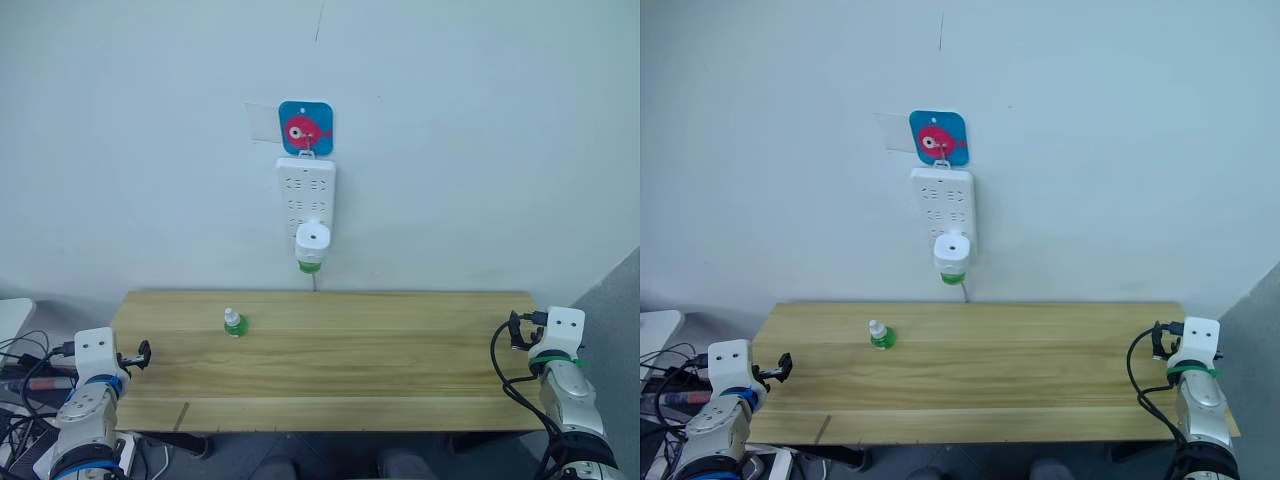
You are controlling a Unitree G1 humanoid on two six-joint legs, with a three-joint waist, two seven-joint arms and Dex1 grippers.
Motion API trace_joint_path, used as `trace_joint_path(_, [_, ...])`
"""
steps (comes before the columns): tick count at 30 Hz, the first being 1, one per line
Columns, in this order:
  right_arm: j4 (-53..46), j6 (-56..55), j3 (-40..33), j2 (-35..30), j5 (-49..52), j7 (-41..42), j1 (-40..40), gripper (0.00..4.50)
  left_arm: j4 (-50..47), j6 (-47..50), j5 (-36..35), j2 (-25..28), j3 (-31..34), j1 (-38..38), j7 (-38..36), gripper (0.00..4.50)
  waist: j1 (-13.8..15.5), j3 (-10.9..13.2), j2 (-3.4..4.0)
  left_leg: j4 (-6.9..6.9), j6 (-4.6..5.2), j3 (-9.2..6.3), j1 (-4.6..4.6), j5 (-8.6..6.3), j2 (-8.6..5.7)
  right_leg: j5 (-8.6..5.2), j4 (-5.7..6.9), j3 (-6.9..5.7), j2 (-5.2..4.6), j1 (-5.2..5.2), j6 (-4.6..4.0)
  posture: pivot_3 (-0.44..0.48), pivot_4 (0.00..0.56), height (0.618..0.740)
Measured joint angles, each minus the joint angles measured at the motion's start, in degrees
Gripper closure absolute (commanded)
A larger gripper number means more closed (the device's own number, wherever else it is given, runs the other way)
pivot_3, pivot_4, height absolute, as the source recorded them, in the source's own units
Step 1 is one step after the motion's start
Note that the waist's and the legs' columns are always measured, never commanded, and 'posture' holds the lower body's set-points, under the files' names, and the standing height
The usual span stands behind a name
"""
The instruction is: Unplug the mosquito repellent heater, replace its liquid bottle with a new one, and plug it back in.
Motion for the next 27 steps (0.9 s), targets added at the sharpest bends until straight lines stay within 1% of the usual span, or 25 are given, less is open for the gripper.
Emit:
trace_joint_path(1, [0.0,0.0,0.0,0.0,0.0,0.0,0.0,0.00,0.0,0.0,0.0,0.0,0.0,0.0,0.0,0.03,0.0,0.0,0.00,0.00,0.00,0.00,0.00,0.00,0.00,0.00,0.00,0.00,0.00,0.00,0.00,0.002,0.068,0.740])
trace_joint_path(8, [0.1,0.0,0.1,-0.3,0.0,0.1,-0.1,0.00,0.0,-0.8,-1.2,0.5,1.7,1.0,-0.2,0.03,0.7,0.5,-0.07,0.00,0.00,0.02,0.00,0.00,0.01,0.00,0.00,0.00,0.00,0.00,0.00,-0.005,0.080,0.740])
trace_joint_path(12, [0.1,0.0,0.2,-0.3,0.0,0.8,-0.1,0.00,0.0,-0.8,-1.5,0.8,1.9,1.2,-1.7,0.03,0.8,0.8,-0.07,0.00,0.00,0.03,0.00,0.00,0.01,0.00,0.00,-0.01,0.00,0.00,0.00,-0.001,0.084,0.740])
trace_joint_path(18, [0.1,0.0,0.5,-0.5,0.0,2.0,-0.1,0.00,-0.5,-0.8,-3.9,0.9,3.1,1.4,-4.2,0.03,0.8,1.2,-0.02,0.00,0.00,0.06,0.00,0.00,0.03,0.00,0.00,0.01,0.00,-0.01,0.00,-0.009,0.099,0.740])
trace_joint_path(20, [0.0,0.0,0.8,-0.6,-0.1,2.5,-0.1,0.00,-1.0,-0.8,-4.5,0.9,3.4,1.8,-5.1,0.03,0.8,1.4,-0.01,0.00,0.00,0.07,0.00,0.00,0.03,0.00,0.00,0.01,0.00,-0.01,0.00,-0.006,0.112,0.740])
trace_joint_path(22, [-0.9,0.0,1.3,-0.8,-0.2,3.1,-0.1,0.00,-3.2,-0.7,-5.3,0.9,3.6,2.8,-6.3,0.03,0.8,1.8,-0.02,0.00,0.00,0.08,0.01,0.00,0.04,0.00,0.00,0.01,0.00,0.00,0.00,-0.011,0.124,0.740])
trace_joint_path(26, [-5.5,0.1,3.1,-1.7,-0.9,5.7,0.9,0.00,-12.3,1.3,-7.5,1.1,4.2,6.3,-9.7,0.03,0.8,2.9,-0.01,0.00,0.00,0.08,-0.04,0.00,0.07,0.00,0.00,0.01,-0.01,-0.02,-0.01,-0.011,0.142,0.740])
trace_joint_path(27, [-6.6,0.1,3.6,-2.0,-1.0,6.4,1.1,0.00,-14.2,2.0,-7.8,1.3,4.2,6.8,-10.5,0.03,0.8,3.0,-0.01,0.00,0.00,0.08,-0.05,-0.01,0.07,0.00,0.00,0.00,-0.01,-0.03,-0.01,-0.011,0.157,0.740])
